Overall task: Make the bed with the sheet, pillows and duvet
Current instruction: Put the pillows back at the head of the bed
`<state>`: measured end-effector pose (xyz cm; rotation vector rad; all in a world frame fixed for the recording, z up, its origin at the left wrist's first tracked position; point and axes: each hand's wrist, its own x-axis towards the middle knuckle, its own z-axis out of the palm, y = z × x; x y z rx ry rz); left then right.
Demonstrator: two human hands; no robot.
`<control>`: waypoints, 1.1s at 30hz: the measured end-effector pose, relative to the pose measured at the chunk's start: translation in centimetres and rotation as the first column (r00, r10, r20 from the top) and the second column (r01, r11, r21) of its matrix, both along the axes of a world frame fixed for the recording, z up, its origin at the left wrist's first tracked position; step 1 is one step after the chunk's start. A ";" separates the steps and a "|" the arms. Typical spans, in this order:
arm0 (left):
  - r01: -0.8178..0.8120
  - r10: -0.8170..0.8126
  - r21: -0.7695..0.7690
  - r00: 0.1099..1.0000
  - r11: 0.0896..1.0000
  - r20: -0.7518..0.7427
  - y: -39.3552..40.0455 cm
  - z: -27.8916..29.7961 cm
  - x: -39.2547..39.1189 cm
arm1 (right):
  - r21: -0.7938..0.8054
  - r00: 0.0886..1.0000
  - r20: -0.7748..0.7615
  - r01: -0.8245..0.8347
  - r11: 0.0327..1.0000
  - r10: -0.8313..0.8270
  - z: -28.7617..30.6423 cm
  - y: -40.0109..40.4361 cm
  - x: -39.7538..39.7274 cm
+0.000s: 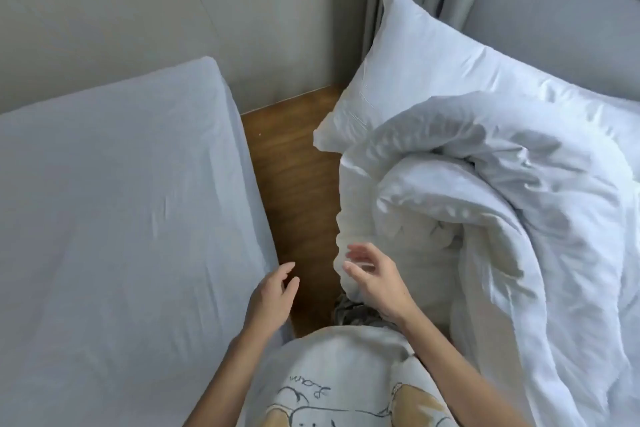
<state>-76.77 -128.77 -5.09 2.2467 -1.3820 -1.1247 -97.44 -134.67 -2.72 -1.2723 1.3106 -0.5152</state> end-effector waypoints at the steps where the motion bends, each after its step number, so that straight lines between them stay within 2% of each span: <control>1: 0.019 -0.019 -0.009 1.000 1.000 0.013 -2.4 0.7 0.8 | -0.002 1.000 0.004 0.007 1.000 -0.007 0.2 -2.2 1.0; 5: 0.056 -0.053 -0.044 0.997 0.997 0.059 -12.1 2.5 4.2 | -0.042 1.000 0.021 0.014 0.999 -0.013 1.6 -9.8 4.8; 8: 0.052 -0.051 -0.043 0.998 0.998 0.039 -17.7 2.7 6.2 | -0.064 0.998 0.001 0.058 0.996 -0.058 2.3 -13.7 6.4; 15: 0.292 -0.293 -0.022 0.956 0.956 -0.036 -31.0 0.6 11.7 | -0.049 0.942 -0.097 0.319 0.946 -0.322 1.3 -21.6 8.7; 19: 0.502 -0.502 -0.003 0.865 0.865 -0.011 -38.8 0.9 15.5 | -0.071 0.848 -0.167 0.498 0.864 -0.502 2.0 -25.2 11.9; 24: 0.700 -0.699 -0.033 0.714 0.713 0.046 -47.0 3.2 17.7 | -0.182 0.765 -0.254 0.564 0.805 -0.593 4.3 -29.1 15.0; 28: 0.771 -0.773 -0.103 0.634 0.629 0.028 -51.1 4.4 16.1 | -0.239 0.706 -0.282 0.605 0.760 -0.650 5.5 -30.8 14.9; 33: 0.765 -0.778 -0.158 0.627 0.625 -0.041 -53.9 4.8 11.9 | -0.294 0.632 -0.291 0.655 0.696 -0.718 7.5 -32.8 11.8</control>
